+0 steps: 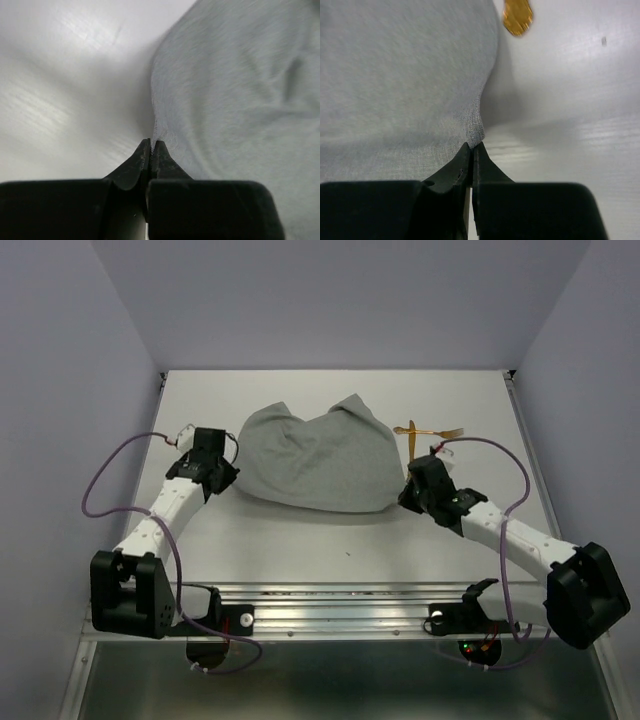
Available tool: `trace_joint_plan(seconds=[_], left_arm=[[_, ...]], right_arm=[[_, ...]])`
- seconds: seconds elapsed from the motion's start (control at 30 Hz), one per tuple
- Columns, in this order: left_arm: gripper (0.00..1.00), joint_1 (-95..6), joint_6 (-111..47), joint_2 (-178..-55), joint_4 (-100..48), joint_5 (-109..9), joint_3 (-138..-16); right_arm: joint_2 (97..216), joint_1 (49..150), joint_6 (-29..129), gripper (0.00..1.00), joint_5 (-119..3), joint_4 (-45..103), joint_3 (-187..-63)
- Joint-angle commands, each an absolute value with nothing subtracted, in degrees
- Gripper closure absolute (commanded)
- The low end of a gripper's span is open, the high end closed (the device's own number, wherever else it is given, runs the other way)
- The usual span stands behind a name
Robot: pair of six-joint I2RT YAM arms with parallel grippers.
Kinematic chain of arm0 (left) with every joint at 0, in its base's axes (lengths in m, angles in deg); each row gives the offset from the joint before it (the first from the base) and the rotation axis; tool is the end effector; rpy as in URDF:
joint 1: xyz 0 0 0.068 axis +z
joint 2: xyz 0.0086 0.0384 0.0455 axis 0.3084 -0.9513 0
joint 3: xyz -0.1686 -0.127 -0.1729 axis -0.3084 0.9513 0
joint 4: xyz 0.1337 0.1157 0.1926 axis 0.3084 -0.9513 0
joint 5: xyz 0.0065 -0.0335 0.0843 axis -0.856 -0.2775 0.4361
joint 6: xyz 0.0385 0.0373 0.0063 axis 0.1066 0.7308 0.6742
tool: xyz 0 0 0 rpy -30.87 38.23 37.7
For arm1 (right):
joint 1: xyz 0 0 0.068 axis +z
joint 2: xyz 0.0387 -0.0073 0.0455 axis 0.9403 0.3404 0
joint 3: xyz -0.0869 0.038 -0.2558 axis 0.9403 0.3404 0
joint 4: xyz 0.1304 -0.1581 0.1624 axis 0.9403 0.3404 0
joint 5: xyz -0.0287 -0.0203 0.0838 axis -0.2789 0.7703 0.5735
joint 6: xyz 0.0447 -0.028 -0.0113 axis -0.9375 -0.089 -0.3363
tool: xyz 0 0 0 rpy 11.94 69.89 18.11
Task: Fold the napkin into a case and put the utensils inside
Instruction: Flatten out the crumpled napkin at the center of the board.
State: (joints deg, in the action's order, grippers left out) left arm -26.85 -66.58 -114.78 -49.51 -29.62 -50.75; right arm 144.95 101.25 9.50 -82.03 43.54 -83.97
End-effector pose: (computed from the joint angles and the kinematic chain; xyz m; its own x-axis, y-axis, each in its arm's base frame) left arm 0.2600 -0.0332 0.2223 -0.5362 -0.6268 -0.5653 -0.5249 0.7721 -0.3582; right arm 0.2040 0.1118 0.1880 -0.6919 0.4064 -0.5968 0.2474 0.9100 0.3328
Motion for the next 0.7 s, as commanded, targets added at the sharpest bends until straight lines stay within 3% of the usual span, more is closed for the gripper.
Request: trace_joint_plan(seconds=[0.0, 0.3, 0.67], left_arm=[[1.00, -26.6, -61.3, -108.7, -52.4, -26.4, -63.0], [1.00, -26.5, -53.0, -104.5, -52.8, -27.2, -86.1], [1.00, -26.5, -43.6, -103.8, -57.9, -29.8, -108.4]], right_arm=[[142.6, 101.4, 17.6, 0.99, -88.1, 46.9, -96.0], [143.6, 101.4, 28.2, 0.99, -91.5, 47.8, -121.9], [136.9, 101.4, 31.4, 0.99, -88.3, 42.1, -136.0]])
